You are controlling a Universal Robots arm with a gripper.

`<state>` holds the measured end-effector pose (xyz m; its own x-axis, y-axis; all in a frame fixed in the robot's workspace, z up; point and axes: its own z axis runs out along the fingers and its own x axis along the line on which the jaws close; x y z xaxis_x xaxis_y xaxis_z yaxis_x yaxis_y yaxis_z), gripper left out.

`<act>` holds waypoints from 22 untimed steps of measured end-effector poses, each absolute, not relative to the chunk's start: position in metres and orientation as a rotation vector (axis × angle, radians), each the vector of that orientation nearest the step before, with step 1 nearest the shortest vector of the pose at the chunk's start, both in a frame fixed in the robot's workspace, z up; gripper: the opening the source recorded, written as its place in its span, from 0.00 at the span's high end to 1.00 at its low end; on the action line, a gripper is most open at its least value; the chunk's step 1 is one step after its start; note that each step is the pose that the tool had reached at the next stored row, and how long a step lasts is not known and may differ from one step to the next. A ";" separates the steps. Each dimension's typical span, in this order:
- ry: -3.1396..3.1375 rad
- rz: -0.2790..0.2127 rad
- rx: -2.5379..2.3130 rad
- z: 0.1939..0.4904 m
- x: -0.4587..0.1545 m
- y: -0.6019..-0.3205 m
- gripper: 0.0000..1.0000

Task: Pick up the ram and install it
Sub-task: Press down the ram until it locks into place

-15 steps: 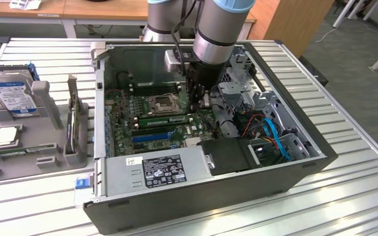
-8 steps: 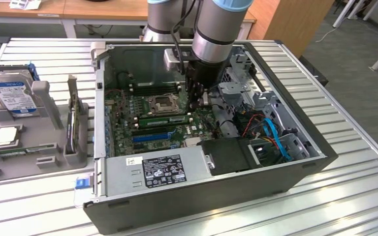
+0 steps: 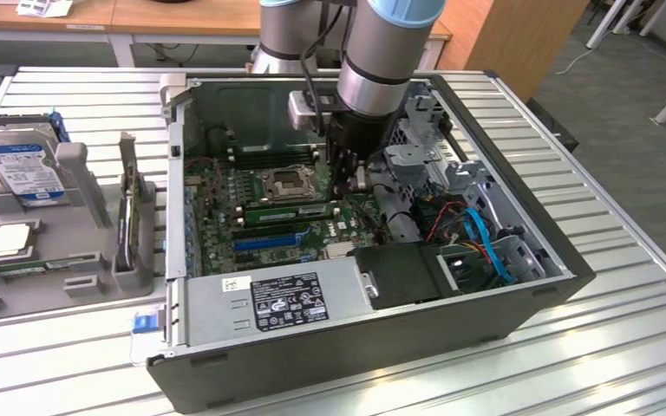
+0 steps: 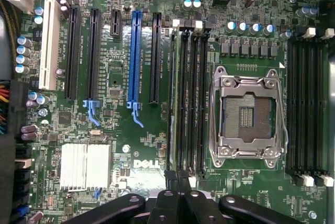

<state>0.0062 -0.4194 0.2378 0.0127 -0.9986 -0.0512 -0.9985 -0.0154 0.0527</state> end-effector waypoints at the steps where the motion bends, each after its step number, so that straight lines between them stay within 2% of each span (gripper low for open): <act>1: -2.203 -0.115 2.234 0.237 0.006 -0.419 0.90; 22: -2.203 -0.115 2.234 0.231 0.006 -0.418 0.90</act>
<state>0.0058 -0.4176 0.2309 0.0127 -0.9986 -0.0511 -0.9985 -0.0154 0.0524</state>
